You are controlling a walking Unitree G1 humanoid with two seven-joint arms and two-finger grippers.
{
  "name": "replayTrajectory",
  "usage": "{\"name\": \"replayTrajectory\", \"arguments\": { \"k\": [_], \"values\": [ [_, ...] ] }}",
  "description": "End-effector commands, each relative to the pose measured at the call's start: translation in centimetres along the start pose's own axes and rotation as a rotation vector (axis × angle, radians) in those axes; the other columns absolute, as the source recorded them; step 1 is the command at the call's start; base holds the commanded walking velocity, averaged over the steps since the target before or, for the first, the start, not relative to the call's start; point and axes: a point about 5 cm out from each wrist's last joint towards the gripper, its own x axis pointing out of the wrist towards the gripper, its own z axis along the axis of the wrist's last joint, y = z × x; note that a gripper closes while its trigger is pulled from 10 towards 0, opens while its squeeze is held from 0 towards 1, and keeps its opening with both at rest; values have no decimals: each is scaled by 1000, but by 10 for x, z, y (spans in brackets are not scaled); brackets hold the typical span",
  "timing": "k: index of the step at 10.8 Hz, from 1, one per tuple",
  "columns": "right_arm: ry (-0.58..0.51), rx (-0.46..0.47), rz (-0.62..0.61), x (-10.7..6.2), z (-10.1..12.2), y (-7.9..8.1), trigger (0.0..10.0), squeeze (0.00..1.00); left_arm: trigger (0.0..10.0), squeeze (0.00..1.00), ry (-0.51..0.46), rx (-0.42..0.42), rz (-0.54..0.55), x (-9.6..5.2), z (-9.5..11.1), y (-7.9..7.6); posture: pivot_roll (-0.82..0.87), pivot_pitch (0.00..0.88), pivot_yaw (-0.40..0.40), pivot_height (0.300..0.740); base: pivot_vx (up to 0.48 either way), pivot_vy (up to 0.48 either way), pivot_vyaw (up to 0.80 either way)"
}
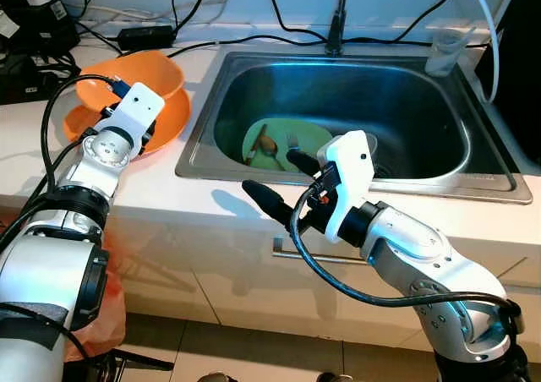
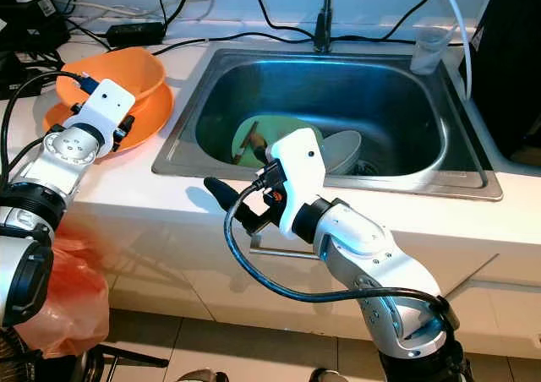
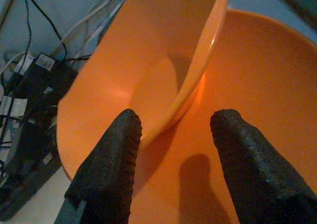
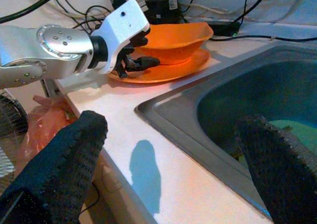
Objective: Kitchen organization
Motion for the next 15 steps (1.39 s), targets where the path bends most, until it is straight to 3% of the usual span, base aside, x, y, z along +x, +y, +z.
{"name": "replayTrajectory", "arguments": {
  "k": [1, 7, 15],
  "values": [
    [-11, -3, -14, -1, 1, -2, 10000, 0, 0, 0, 24, -2, 17, 0, -2, 8, -12, 61, 88, 740, 0, 0, 0],
    [-10, -2, -23, -1, 0, -3, 10000, 0, 0, 0, 3, 12, 43, 0, 4, 13, -9, 50, 90, 740, 0, 0, 0],
    [-15, -7, -13, 2, 0, -4, 10000, 0, 0, 0, 1, 15, 18, -2, -3, 11, -1, 47, 85, 740, 0, 0, 0]
  ]
}}
